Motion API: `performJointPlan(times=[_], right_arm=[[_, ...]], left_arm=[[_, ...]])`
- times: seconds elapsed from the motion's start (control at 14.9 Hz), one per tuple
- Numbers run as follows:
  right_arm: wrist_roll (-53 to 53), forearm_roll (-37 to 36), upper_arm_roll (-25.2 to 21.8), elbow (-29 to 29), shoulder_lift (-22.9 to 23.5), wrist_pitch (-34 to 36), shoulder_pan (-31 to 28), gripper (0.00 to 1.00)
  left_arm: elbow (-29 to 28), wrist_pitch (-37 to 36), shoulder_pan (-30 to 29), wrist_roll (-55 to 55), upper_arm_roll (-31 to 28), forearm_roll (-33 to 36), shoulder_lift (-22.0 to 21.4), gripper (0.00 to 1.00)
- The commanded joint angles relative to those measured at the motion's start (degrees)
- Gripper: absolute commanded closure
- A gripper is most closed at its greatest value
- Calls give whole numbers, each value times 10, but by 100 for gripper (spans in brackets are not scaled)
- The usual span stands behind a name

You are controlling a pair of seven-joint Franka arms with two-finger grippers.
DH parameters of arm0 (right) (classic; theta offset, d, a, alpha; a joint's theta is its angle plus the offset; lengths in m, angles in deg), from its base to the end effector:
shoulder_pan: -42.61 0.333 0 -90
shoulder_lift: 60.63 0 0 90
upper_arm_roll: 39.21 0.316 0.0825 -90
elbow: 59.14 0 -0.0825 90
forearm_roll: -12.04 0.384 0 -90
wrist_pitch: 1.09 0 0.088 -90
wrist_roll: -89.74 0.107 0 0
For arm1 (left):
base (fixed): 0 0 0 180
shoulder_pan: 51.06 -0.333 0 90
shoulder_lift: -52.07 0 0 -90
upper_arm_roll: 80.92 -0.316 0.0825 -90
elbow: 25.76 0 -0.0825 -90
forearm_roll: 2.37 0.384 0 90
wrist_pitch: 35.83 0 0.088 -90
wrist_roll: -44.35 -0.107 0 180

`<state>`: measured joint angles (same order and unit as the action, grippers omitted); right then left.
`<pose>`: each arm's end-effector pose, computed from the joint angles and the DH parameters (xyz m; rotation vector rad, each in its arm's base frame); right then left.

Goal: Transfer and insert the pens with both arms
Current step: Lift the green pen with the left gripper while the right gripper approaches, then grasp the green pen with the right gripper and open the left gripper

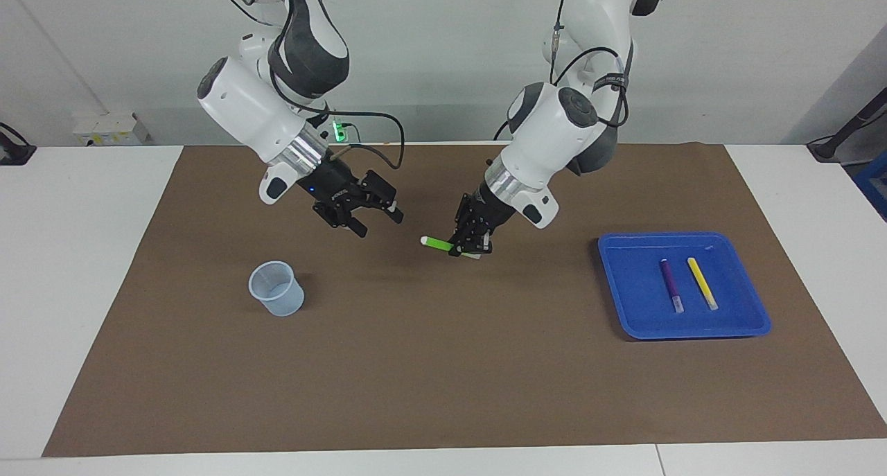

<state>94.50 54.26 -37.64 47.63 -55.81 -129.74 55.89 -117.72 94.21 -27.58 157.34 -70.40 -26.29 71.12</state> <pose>0.5891 0.1756 0.5069 -2.4424 0.2591 -0.2168 0.5726 -0.3801 0.4776 1.8495 1.9355 -0.4220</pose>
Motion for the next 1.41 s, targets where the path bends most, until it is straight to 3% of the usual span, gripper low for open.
performJointPlan(times=[0.0,0.27,0.47,1.08,1.34], right_arm=[[-12,-28,1,-6,-1,2,11,9],[-22,-43,0,-9,4,5,11,29],[-23,-48,0,-10,4,11,10,42],[-24,-73,-3,-34,4,67,-4,64],[-37,-73,-4,-41,4,86,-9,79]], left_arm=[[-25,41,37,41,-9,-11,-16,100],[-29,113,75,82,-10,-11,-12,100],[-30,124,91,85,-10,-11,-11,100],[-35,144,96,84,-10,-11,-11,100],[-35,154,99,82,-10,-10,-11,100]])
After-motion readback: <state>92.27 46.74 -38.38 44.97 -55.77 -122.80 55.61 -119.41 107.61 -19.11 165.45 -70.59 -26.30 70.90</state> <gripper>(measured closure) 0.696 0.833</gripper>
